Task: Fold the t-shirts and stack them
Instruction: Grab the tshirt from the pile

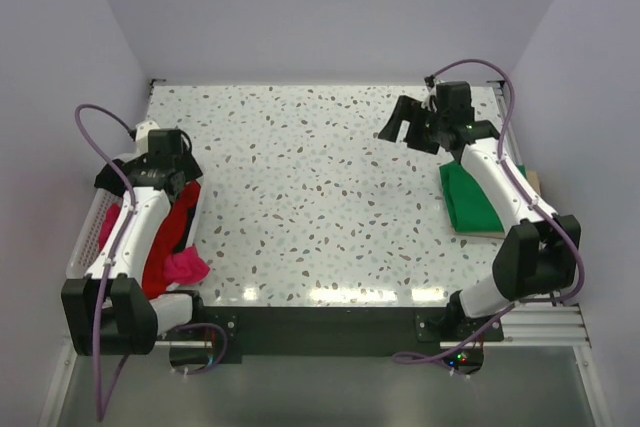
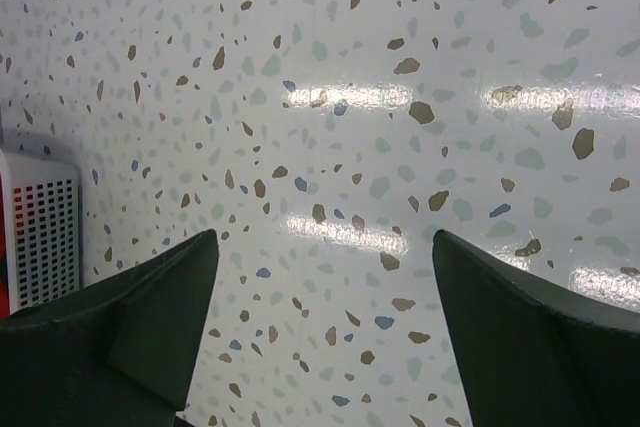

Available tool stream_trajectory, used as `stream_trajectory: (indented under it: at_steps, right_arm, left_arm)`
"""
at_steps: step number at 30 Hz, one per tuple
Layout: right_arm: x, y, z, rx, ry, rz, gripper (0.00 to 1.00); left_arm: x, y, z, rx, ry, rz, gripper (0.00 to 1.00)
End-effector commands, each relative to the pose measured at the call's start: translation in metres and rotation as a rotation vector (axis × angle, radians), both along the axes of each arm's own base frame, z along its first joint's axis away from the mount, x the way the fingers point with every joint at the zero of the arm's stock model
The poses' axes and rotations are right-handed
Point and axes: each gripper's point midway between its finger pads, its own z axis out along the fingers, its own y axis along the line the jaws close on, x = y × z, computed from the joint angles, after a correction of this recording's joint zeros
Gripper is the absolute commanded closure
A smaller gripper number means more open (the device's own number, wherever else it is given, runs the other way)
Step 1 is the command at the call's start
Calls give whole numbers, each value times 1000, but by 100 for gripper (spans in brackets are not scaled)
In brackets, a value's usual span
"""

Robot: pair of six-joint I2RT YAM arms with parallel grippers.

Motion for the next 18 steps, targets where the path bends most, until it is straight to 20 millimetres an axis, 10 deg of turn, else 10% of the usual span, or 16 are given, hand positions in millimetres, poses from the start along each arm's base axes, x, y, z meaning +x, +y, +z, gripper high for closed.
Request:
stream_trajectory:
  at_steps: [1,11,18]
  right_arm:
    - [17,4,19,19,-72,-16,9]
    - [29,6,17,16,-62,-11,9]
    - [38,8,22,16,-68,-8,9]
  left_arm:
    - [6,14,3,-30,-71,59,2]
    - [7,15,-34,-79,-1,20,33]
    - [26,12,9,-80,-78,-16,99]
